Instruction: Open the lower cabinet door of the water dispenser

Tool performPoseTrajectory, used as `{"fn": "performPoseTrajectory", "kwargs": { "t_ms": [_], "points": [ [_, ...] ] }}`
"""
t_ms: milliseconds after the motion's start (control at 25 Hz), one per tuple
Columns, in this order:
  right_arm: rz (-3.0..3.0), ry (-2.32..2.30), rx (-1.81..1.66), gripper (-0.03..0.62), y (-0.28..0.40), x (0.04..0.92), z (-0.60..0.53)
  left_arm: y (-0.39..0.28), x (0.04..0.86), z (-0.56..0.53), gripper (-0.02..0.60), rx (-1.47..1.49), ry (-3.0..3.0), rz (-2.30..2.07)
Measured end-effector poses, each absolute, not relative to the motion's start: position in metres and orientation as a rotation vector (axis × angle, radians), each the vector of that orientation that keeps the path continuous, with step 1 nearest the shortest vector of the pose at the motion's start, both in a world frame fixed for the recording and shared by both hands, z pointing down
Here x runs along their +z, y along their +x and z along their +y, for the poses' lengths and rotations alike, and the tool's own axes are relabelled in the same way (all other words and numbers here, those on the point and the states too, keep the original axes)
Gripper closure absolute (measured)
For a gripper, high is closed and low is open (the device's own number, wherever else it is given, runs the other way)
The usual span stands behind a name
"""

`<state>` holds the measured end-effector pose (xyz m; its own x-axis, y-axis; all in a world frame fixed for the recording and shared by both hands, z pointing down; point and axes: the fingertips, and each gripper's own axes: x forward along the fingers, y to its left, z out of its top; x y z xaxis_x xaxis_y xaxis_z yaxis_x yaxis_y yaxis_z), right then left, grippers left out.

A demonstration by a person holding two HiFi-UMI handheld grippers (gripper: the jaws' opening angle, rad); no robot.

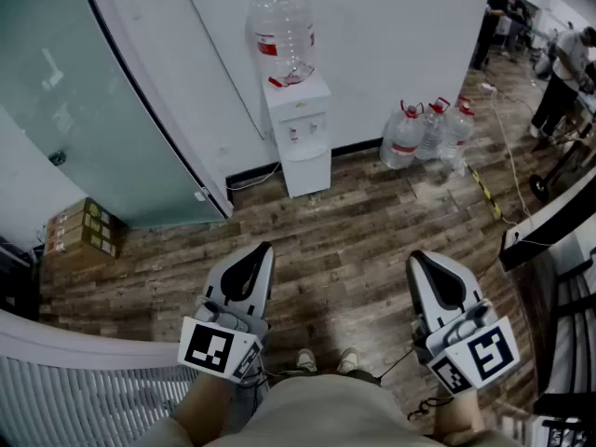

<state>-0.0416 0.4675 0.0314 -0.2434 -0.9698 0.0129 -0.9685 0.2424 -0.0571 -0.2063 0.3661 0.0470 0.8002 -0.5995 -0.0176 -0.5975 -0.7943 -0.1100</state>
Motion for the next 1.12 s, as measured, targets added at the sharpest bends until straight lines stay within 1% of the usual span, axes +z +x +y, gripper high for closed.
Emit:
{"fn": "performPoseTrajectory", "kwargs": {
  "t_ms": [280,800,1120],
  "points": [
    [2.451,-1.906,-0.113,0.588,-0.031,0.036,0.478,-0.194,0.052,0.375,0.577,-0.050,-2.891,0.952],
    [2.490,-1.918,-0.092,0.588,0.014,0.047,0.492,-0.153,0.058,0.390,0.577,-0.087,-2.860,0.975],
    [2.529,-1.919,-0.123,0.588,0.046,0.081,0.487,-0.126,0.071,0.406,0.576,-0.113,-2.844,0.979]
  ]
}}
